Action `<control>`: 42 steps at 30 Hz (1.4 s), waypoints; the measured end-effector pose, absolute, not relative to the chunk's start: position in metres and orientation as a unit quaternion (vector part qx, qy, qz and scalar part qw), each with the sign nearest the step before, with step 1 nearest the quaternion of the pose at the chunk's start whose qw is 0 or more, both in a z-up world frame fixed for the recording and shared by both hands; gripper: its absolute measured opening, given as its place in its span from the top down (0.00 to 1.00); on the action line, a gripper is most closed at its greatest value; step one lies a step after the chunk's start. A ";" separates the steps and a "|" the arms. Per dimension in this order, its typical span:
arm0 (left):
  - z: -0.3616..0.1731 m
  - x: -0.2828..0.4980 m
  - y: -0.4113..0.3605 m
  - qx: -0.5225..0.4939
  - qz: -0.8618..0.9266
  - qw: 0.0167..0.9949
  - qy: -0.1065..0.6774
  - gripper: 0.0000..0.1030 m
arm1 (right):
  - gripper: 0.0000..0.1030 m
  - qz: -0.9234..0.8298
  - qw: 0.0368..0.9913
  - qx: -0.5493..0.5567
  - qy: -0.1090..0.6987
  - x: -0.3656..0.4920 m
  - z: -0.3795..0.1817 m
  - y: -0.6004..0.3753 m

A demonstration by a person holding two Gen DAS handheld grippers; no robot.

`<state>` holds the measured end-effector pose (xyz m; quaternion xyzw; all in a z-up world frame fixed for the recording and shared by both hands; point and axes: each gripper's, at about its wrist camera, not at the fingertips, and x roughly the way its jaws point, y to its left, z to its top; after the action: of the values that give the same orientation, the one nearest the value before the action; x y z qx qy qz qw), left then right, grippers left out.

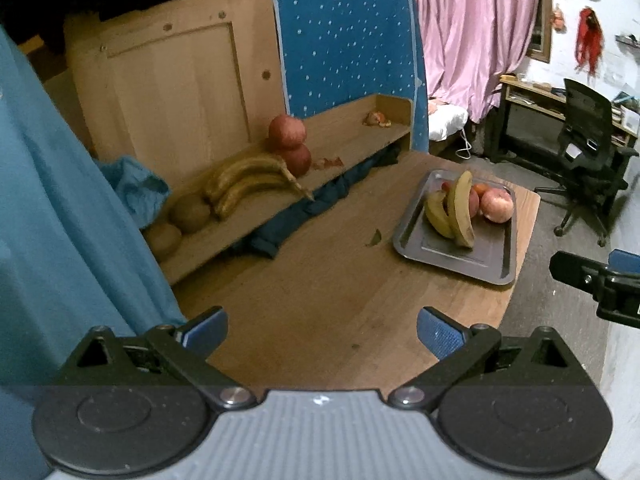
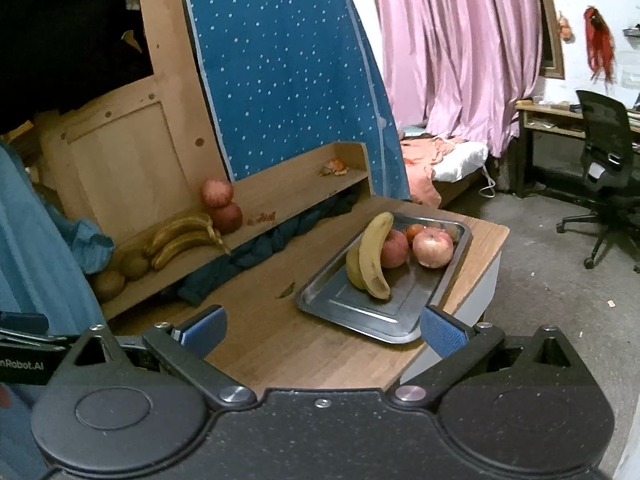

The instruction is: Organize fruits

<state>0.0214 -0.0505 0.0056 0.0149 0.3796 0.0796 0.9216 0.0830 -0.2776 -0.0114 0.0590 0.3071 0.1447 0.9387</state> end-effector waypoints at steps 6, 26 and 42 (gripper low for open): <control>0.002 0.026 -0.030 0.024 0.041 0.923 0.382 0.00 | 0.01 0.110 0.941 0.056 0.315 0.080 -0.015 -0.251; -0.023 0.045 -0.009 0.012 -0.054 0.921 0.385 0.00 | 0.01 0.007 0.946 0.010 0.324 0.043 -0.018 -0.227; -0.034 0.043 0.009 -0.019 -0.068 0.915 0.398 0.00 | 0.01 0.003 0.948 0.009 0.319 0.034 -0.022 -0.214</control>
<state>0.0428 0.0089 -0.0339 -0.0191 0.3983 -0.0681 0.9145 0.0341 -0.2144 -0.0222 0.0091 0.3191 0.0033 0.9477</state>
